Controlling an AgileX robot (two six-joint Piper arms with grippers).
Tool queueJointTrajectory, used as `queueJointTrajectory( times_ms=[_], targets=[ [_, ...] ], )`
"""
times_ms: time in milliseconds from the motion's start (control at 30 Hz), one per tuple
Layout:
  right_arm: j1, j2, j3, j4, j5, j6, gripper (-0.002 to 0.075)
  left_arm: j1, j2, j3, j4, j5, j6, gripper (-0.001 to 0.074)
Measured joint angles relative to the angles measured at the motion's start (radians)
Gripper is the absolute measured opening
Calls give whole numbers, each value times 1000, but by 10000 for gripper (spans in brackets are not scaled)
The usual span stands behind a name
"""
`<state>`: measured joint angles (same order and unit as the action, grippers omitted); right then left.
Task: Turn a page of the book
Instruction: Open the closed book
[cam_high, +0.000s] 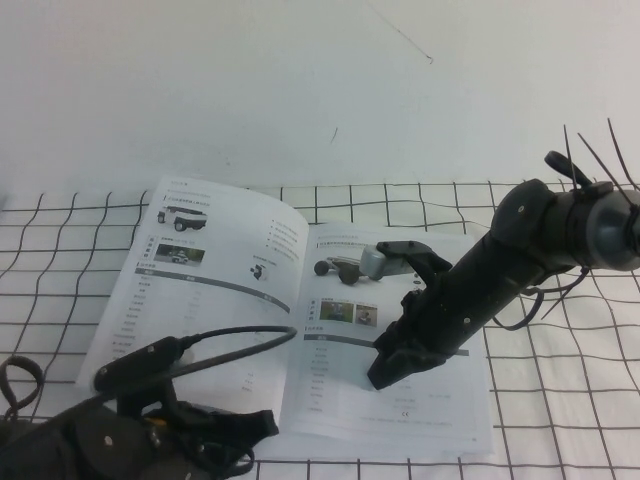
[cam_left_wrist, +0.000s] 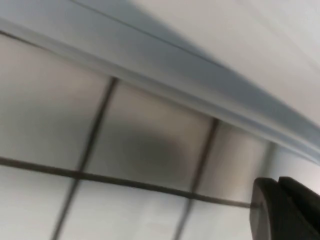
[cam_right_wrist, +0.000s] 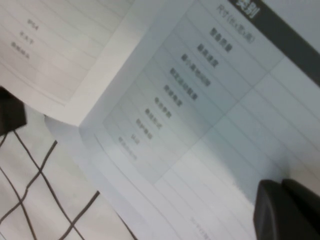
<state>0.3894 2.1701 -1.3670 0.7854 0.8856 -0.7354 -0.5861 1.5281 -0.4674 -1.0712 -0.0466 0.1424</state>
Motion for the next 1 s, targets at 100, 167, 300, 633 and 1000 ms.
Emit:
queueJointTrajectory(
  times_ms=[100,167,300,633,1000],
  targets=[
    [0,-1,0,-4,2,2,-1,-43,-107,0,26,52,10,-3],
    [0,-2,0,-8,4,2,-1,-73,-182,0,29,84,17,-3],
    [0,-9,0,-26,8,2,-1,-128,-300,-17,27,87,25,-3],
    [0,-19,0,-104,52,17,-1,-136,-194,-212,47,-84,152,-3],
    [0,-35,0,-176,78,87,-1,39,20,-284,47,-40,284,-3]
  ],
)
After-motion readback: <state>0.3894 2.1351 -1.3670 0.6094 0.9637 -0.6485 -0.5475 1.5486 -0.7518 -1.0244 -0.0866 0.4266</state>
